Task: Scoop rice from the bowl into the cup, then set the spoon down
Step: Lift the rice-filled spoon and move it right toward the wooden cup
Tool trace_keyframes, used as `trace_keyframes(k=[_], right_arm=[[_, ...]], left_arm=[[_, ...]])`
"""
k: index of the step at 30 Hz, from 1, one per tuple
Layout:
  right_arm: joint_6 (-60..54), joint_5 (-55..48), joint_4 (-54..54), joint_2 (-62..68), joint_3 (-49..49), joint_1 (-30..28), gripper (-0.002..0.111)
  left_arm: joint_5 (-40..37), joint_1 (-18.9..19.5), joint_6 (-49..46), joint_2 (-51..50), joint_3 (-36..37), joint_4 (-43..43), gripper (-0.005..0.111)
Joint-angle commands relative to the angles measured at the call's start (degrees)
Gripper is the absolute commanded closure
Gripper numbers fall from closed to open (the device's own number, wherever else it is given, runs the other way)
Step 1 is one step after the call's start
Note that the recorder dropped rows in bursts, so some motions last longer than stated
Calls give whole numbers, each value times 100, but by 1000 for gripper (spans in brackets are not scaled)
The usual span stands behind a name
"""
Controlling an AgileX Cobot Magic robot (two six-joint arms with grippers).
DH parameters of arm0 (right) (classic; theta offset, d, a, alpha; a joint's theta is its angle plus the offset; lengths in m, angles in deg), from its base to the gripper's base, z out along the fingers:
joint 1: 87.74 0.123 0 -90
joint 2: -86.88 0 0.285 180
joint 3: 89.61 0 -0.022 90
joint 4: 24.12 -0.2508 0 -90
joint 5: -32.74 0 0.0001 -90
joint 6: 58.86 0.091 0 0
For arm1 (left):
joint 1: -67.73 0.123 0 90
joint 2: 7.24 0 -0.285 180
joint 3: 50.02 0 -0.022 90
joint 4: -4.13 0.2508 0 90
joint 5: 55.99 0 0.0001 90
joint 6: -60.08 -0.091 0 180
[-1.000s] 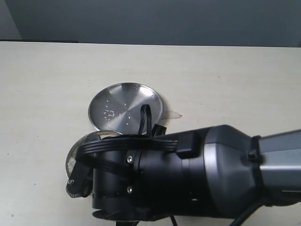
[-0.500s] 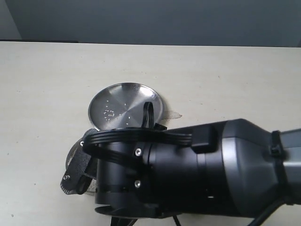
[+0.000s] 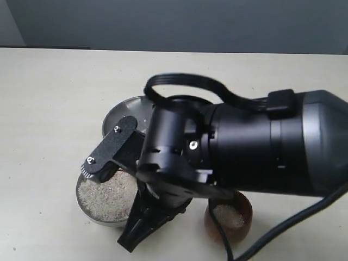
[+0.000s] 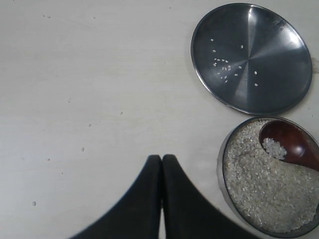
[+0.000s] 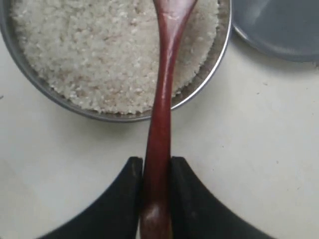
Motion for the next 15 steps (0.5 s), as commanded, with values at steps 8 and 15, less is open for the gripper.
trace_keyframes(k=[8, 15], right_arm=[[-989, 181, -1041, -89, 18, -469, 109], [-1520, 204, -1646, -243, 18, -799, 109]], left_arm=[[41, 11, 2, -7, -33, 21, 106], [41, 11, 2, -7, -33, 21, 106]])
